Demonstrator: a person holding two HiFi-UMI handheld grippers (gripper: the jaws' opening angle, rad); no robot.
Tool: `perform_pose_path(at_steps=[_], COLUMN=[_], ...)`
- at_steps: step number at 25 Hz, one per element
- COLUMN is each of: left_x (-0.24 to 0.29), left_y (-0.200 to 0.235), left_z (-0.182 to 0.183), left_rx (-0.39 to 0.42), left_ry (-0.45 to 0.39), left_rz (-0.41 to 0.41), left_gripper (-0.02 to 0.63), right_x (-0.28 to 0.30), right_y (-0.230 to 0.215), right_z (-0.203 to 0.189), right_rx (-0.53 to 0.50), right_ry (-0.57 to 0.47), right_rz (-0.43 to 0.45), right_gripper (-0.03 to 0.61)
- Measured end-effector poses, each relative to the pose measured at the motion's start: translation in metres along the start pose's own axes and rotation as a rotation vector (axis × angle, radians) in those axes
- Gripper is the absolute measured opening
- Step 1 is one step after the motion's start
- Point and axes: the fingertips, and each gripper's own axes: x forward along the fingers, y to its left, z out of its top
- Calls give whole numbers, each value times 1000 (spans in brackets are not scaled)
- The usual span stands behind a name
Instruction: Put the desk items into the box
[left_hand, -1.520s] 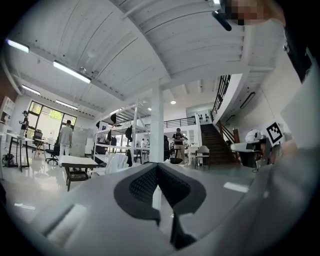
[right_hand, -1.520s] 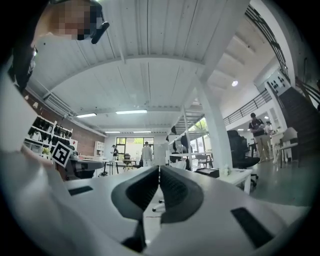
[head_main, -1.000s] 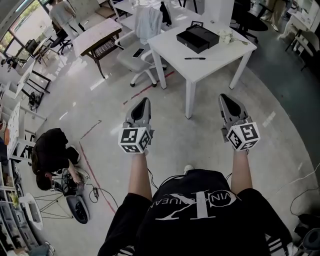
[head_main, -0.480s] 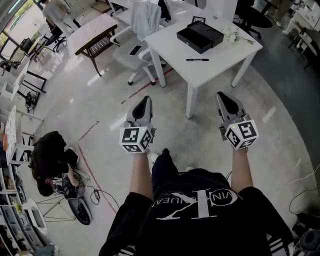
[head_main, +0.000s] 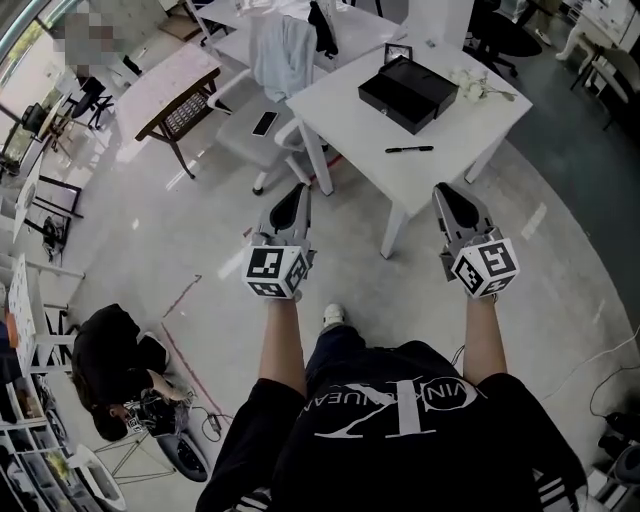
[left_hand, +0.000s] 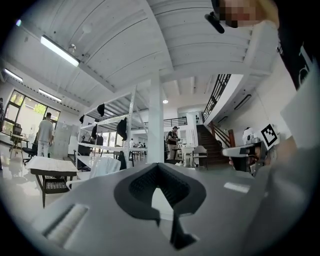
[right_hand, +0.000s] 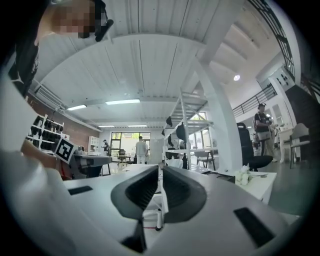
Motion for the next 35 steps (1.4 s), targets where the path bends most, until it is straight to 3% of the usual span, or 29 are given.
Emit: perform_pose_path(at_steps=[7, 16, 28, 35], left_x=[54, 100, 143, 185], left_y=[53, 101, 93, 94], left_z=[-14, -35, -79, -97], left_rx=[-25, -23, -107, -82], left_ry=[31, 71, 130, 173], left_rz=[-94, -231, -368, -410], left_gripper=[5, 5, 5, 5], right_x=[72, 125, 134, 163], right_y=[2, 3, -17, -53], right_z=[-17, -37, -72, -106], right_rx=[6, 38, 65, 75], right_ry=[57, 89, 217, 284], right_rz=[-30, -136, -223, -206], right_gripper=[20, 20, 43, 69])
